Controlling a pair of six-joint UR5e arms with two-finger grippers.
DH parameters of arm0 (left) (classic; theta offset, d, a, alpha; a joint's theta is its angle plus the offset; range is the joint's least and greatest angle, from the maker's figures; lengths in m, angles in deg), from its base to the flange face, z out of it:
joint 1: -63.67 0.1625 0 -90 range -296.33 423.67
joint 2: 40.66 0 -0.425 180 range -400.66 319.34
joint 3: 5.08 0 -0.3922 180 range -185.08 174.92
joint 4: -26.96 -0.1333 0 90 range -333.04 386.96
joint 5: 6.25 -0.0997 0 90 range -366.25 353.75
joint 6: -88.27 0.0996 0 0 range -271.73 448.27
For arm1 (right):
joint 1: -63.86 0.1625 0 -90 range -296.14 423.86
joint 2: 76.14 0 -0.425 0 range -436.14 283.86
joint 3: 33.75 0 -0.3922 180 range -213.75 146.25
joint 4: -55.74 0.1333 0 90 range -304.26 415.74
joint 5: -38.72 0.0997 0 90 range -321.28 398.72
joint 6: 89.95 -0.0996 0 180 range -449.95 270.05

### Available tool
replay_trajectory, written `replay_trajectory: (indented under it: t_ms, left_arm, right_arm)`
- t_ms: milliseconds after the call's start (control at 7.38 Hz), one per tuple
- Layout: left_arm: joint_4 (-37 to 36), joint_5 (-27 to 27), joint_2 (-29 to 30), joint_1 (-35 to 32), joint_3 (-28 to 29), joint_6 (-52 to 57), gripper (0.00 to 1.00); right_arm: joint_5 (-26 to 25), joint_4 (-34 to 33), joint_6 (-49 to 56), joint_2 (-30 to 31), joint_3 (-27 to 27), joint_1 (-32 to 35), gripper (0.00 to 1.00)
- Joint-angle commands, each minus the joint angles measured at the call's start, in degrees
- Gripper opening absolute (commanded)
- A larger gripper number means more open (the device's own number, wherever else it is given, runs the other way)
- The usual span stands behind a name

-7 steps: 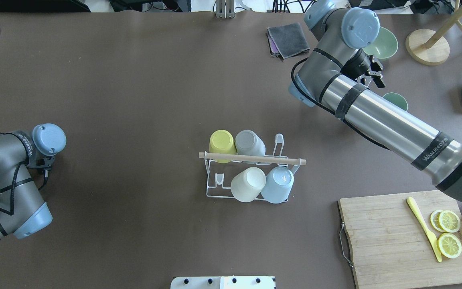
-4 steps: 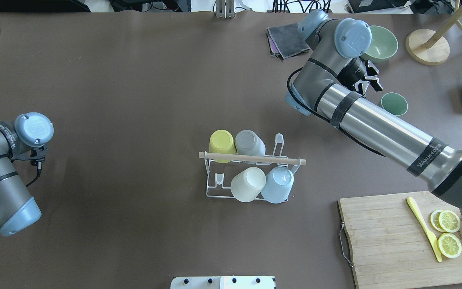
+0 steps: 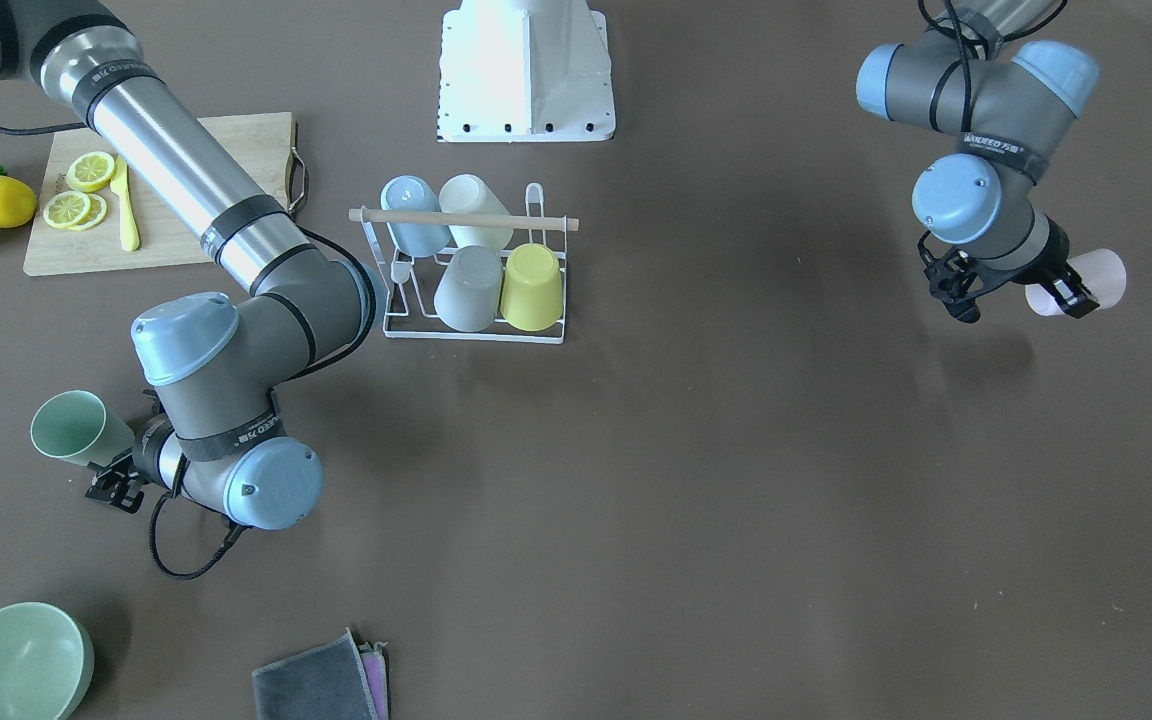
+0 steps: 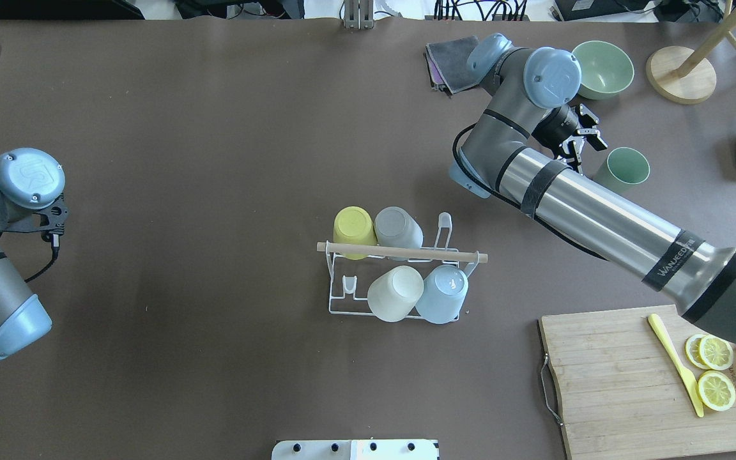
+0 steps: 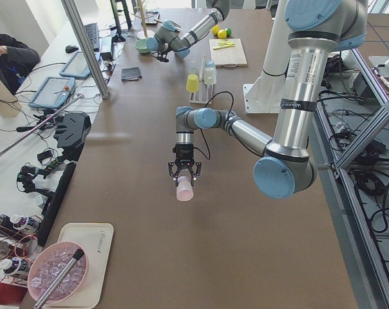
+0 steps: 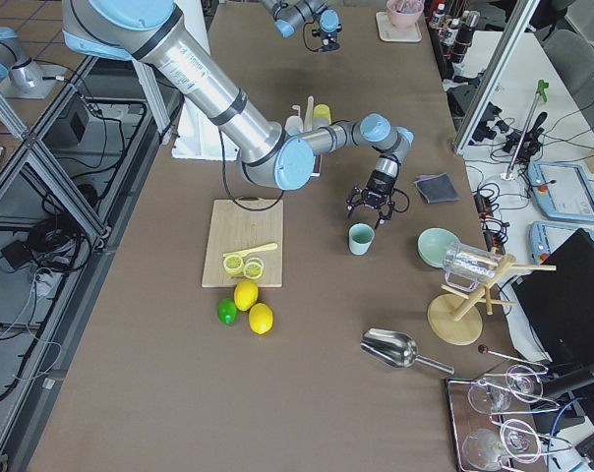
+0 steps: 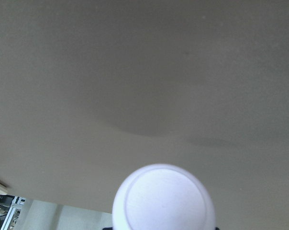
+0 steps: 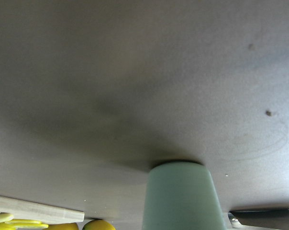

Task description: Place cup on cup holder

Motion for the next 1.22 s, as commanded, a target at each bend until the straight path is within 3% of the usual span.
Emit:
replay_trajectory:
  t_ms: [0, 542, 949, 1084]
  left_arm:
    - [0.1, 4.2, 2.1, -6.2, -3.9, 1.2, 0.00]
    - [0.7, 9.6, 12.3, -8.8, -6.4, 0.5, 0.00]
    - [1.9, 10.0, 12.3, -8.5, -13.3, 1.1, 0.00]
    - [2.2, 10.4, 12.4, -8.4, -13.0, 0.5, 0.00]
  right_arm:
    - [-1.3, 0.0, 1.0, 0.2, 0.8, -0.7, 1.00]
    - [-2.6, 0.0, 2.8, 1.6, 0.8, -0.8, 1.00]
    - [-5.3, 0.6, 4.3, 2.1, 0.7, -1.3, 1.00]
    - [-5.5, 0.9, 5.3, 2.5, 0.7, -1.3, 1.00]
